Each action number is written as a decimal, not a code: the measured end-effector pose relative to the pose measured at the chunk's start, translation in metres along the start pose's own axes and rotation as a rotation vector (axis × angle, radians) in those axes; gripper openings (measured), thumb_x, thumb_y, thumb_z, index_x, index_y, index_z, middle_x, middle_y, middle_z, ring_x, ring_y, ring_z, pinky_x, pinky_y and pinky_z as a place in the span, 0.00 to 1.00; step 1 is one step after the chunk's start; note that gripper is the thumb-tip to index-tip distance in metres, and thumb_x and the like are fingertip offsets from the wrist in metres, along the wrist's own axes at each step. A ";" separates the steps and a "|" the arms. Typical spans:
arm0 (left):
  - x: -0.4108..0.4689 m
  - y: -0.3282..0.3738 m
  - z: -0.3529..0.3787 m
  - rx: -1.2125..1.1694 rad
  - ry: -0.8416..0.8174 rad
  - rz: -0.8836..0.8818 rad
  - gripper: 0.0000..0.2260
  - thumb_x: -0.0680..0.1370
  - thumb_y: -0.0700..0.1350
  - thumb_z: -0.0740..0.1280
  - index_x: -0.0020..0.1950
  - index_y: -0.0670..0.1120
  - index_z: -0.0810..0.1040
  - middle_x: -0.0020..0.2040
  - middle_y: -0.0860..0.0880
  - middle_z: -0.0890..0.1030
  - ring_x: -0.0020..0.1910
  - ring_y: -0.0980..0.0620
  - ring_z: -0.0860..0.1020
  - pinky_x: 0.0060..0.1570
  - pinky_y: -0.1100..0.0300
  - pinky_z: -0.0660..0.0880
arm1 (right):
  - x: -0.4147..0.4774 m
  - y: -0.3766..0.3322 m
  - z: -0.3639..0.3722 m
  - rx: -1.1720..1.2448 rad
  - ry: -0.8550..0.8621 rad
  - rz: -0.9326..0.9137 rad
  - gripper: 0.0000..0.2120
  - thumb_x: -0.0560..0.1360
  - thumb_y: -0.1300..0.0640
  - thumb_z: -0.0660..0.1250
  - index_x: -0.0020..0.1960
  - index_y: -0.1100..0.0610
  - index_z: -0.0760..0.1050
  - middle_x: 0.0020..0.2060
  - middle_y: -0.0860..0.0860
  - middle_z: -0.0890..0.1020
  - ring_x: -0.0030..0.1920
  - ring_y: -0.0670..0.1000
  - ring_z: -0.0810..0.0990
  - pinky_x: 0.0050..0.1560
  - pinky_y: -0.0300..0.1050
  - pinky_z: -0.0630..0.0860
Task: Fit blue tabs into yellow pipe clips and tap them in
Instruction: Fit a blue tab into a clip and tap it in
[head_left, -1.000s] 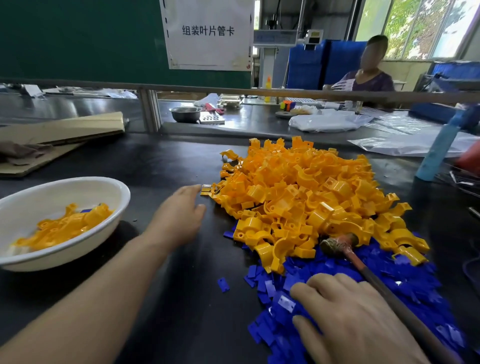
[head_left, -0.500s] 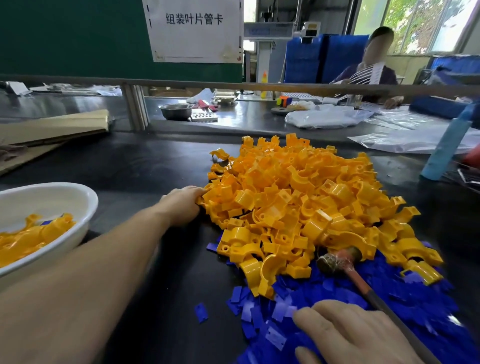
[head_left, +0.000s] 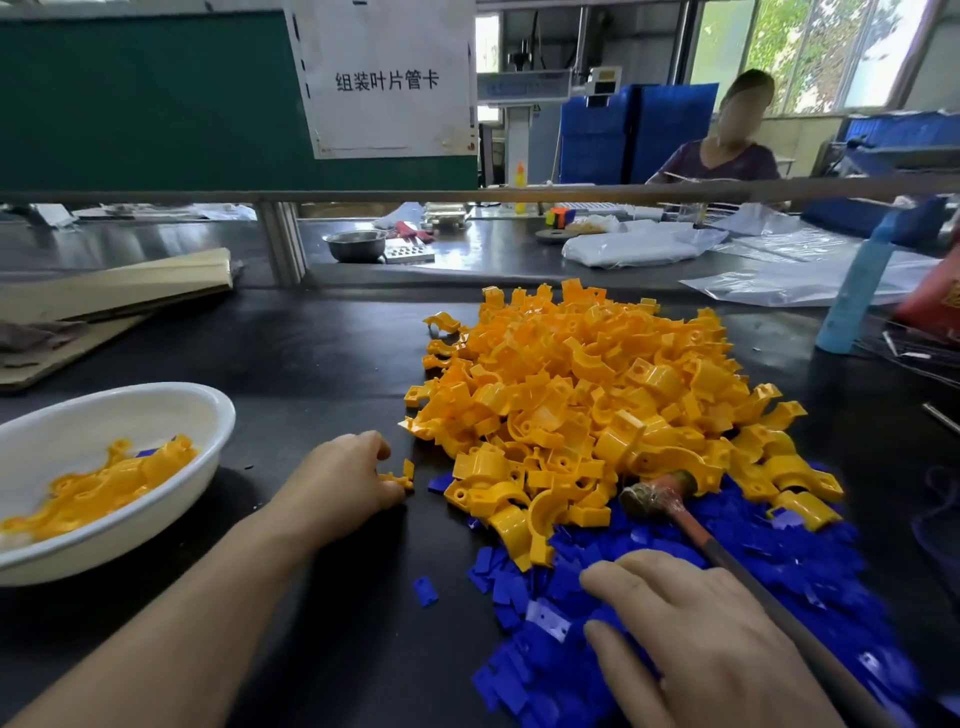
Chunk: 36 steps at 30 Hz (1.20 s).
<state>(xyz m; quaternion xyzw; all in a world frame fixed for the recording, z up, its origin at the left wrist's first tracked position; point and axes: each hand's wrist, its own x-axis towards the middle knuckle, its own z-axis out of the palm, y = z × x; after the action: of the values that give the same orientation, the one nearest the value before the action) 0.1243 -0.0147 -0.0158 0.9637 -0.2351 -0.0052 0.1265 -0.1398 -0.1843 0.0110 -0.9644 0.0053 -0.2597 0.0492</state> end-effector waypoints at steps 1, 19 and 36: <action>-0.004 -0.001 0.000 0.050 -0.001 -0.002 0.19 0.74 0.57 0.70 0.61 0.52 0.77 0.55 0.50 0.77 0.51 0.52 0.76 0.45 0.61 0.72 | -0.001 0.000 0.001 0.008 -0.001 0.011 0.11 0.59 0.47 0.71 0.41 0.46 0.83 0.33 0.43 0.81 0.31 0.41 0.79 0.28 0.38 0.75; -0.088 0.059 -0.032 -1.086 -0.180 0.070 0.08 0.66 0.46 0.76 0.44 0.50 0.84 0.42 0.42 0.85 0.39 0.46 0.84 0.40 0.56 0.82 | -0.007 0.003 -0.015 0.772 -0.151 0.501 0.12 0.72 0.38 0.63 0.54 0.31 0.68 0.44 0.40 0.80 0.47 0.38 0.79 0.43 0.29 0.75; -0.109 0.088 -0.024 -1.039 -0.073 0.094 0.09 0.70 0.54 0.72 0.48 0.54 0.82 0.42 0.50 0.86 0.41 0.53 0.84 0.38 0.59 0.78 | -0.017 0.038 -0.036 0.969 0.000 0.705 0.12 0.78 0.58 0.63 0.56 0.43 0.75 0.33 0.52 0.83 0.32 0.49 0.82 0.32 0.40 0.79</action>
<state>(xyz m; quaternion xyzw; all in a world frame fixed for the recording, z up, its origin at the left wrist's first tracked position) -0.0104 -0.0347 0.0235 0.7613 -0.2487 -0.1490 0.5799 -0.1718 -0.2248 0.0295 -0.7723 0.2060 -0.2006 0.5664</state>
